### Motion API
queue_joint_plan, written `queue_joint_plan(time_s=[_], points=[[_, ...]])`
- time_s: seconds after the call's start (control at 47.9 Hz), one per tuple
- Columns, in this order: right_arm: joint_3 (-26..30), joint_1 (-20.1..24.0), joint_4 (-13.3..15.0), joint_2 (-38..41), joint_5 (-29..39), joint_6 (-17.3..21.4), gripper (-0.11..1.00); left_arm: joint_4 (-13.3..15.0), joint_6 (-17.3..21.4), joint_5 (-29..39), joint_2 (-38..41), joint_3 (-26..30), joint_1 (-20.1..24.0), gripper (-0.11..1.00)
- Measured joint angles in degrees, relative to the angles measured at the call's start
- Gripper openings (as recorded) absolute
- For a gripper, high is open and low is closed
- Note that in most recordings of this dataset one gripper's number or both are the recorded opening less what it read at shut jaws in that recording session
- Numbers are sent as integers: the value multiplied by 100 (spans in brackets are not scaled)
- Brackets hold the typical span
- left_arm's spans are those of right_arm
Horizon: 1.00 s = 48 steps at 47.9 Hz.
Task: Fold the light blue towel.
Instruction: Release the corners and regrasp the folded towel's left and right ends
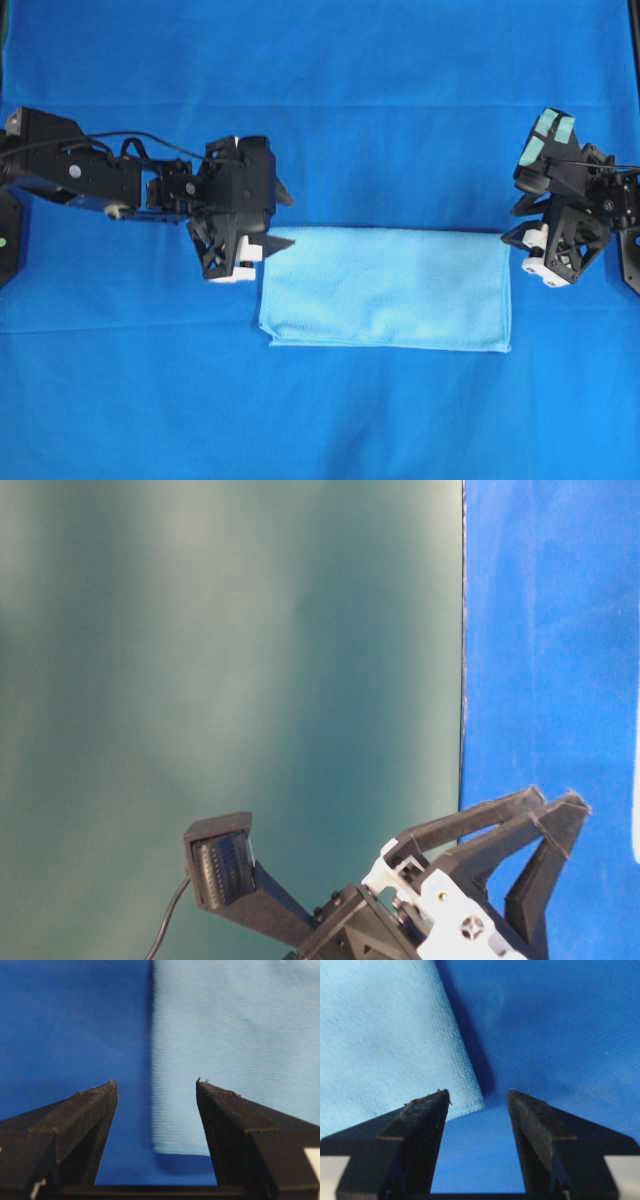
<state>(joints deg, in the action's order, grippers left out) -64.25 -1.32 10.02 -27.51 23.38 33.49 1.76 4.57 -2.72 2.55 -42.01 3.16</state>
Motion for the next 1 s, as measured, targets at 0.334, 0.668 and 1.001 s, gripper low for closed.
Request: queue_joint_plan(time_s=[0.334,0.668,1.001], points=[[0,-79,53,773,-299,0,55,0,-9,0,633,237,132,62],[9,-88,62,1292,-598,-18,55,0,-9,334,1028,360,132,41],[53,-88,62,1362,-633,-35,3,9,-79,686,1055,527,70,16]])
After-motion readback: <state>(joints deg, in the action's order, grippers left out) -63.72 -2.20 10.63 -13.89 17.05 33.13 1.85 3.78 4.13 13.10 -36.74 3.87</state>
